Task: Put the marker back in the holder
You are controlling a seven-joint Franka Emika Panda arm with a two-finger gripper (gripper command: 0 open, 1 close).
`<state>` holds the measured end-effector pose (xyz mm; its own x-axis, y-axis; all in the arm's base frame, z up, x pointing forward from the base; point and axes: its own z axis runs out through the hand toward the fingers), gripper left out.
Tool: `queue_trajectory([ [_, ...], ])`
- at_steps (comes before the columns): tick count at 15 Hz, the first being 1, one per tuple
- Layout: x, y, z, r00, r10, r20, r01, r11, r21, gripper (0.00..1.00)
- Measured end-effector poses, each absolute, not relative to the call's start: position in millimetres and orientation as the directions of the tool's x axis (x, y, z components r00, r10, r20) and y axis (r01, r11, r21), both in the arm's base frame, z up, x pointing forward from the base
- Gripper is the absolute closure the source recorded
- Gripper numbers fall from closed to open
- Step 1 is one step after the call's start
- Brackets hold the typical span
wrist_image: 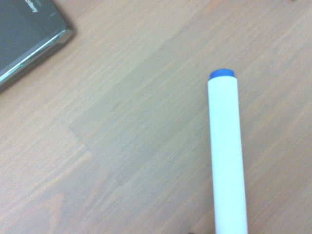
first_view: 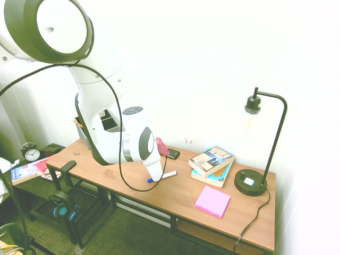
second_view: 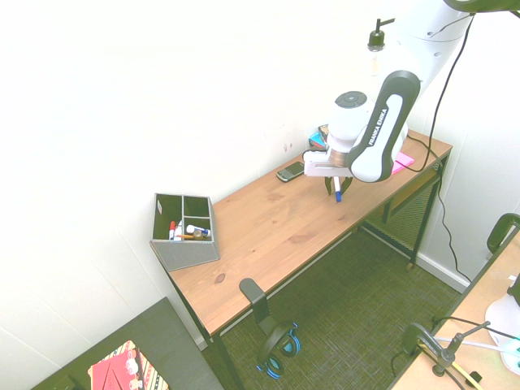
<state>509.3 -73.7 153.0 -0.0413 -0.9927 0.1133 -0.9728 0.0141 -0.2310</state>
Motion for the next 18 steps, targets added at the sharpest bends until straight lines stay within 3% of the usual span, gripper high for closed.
queue_trajectory([
  [8, 510.9, -74.5, 157.5, -0.064, -0.995, 0.071, -0.971, 0.046, -0.233, 1.00],
  [12, 524.3, -10.4, 243.4, -0.075, -0.992, -0.103, -0.966, 0.097, -0.238, 1.00],
  [18, 562.7, 42.7, 362.9, -0.065, -0.886, -0.460, -0.990, 0.116, -0.083, 1.00],
])
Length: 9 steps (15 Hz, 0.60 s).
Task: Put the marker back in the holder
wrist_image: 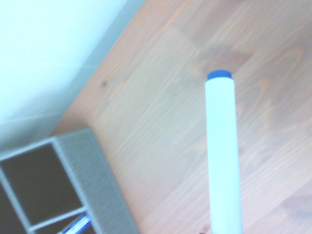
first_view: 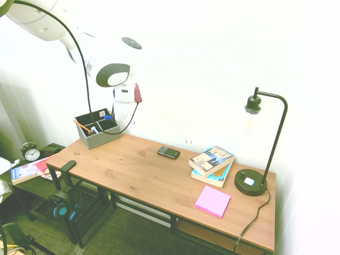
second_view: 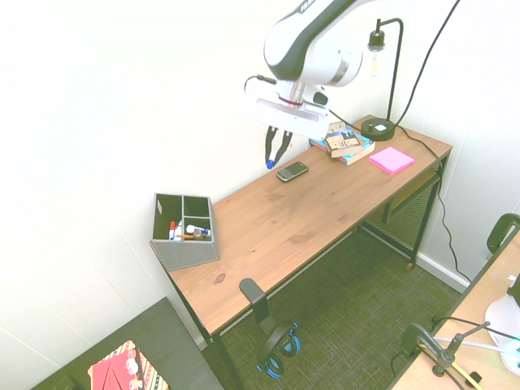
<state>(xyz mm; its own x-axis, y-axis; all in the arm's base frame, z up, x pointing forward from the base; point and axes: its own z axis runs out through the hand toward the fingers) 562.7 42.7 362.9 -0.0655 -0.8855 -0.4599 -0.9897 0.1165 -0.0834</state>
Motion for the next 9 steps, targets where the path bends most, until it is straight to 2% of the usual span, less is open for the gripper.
queue_trajectory([
  [5, 608.5, 91.6, 359.0, -0.112, -0.700, -0.706, -0.993, 0.114, 0.044, 1.00],
  [9, 631.4, 111.7, 329.1, -0.192, -0.578, -0.793, -0.980, 0.161, 0.120, 1.00],
])
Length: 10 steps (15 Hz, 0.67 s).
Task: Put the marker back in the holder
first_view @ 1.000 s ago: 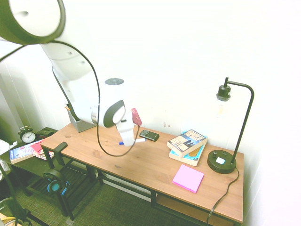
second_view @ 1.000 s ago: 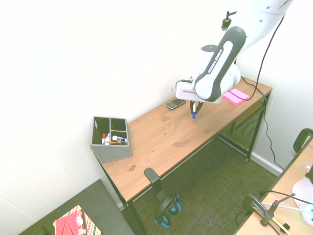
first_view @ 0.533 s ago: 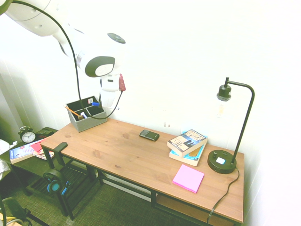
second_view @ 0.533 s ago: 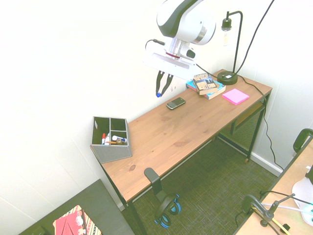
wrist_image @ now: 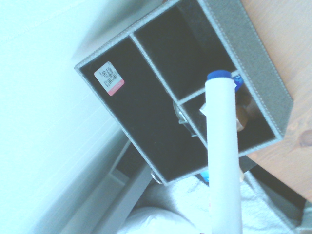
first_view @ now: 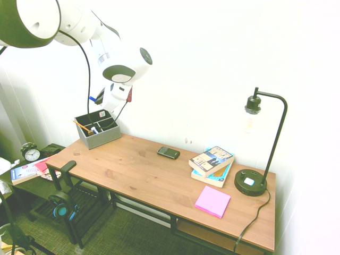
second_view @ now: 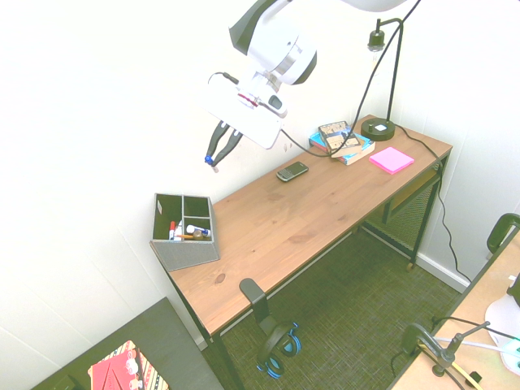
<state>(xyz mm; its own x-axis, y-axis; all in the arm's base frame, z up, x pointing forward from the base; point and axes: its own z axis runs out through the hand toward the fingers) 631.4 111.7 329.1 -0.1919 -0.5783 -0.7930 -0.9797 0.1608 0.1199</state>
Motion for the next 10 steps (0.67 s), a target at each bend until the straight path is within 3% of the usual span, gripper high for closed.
queue_trajectory([
  [10, 658.5, 123.1, 233.4, -0.283, -0.392, -0.875, -0.949, 0.244, 0.197, 1.00],
])
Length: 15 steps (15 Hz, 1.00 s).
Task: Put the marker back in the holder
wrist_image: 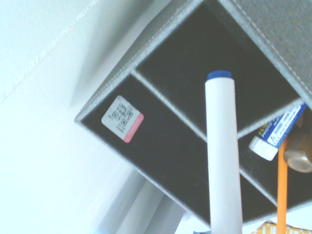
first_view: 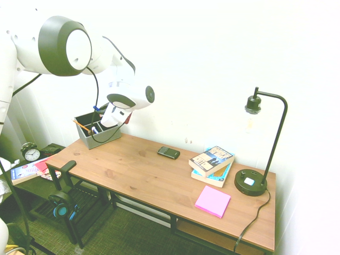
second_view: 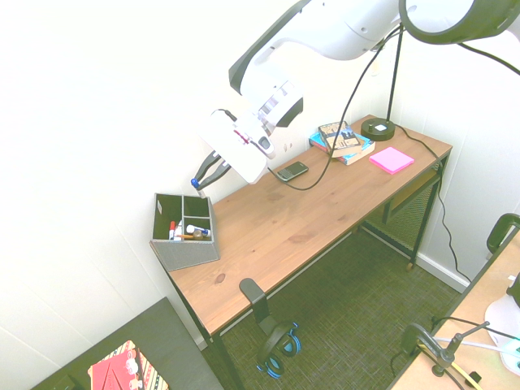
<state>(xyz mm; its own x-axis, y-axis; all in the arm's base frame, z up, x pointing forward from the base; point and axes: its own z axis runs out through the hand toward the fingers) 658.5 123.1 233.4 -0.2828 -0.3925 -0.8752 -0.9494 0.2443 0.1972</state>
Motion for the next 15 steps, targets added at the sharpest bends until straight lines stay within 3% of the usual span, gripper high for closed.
queue_trajectory([
  [3, 663.6, 124.8, 214.2, -0.284, -0.382, -0.879, -0.947, 0.252, 0.196, 1.00],
  [4, 666.3, 128.2, 207.6, -0.283, -0.378, -0.882, -0.947, 0.254, 0.195, 0.00],
  [15, 681.6, 136.2, 203.1, -0.250, -0.376, -0.892, -0.955, 0.249, 0.163, 0.00],
])
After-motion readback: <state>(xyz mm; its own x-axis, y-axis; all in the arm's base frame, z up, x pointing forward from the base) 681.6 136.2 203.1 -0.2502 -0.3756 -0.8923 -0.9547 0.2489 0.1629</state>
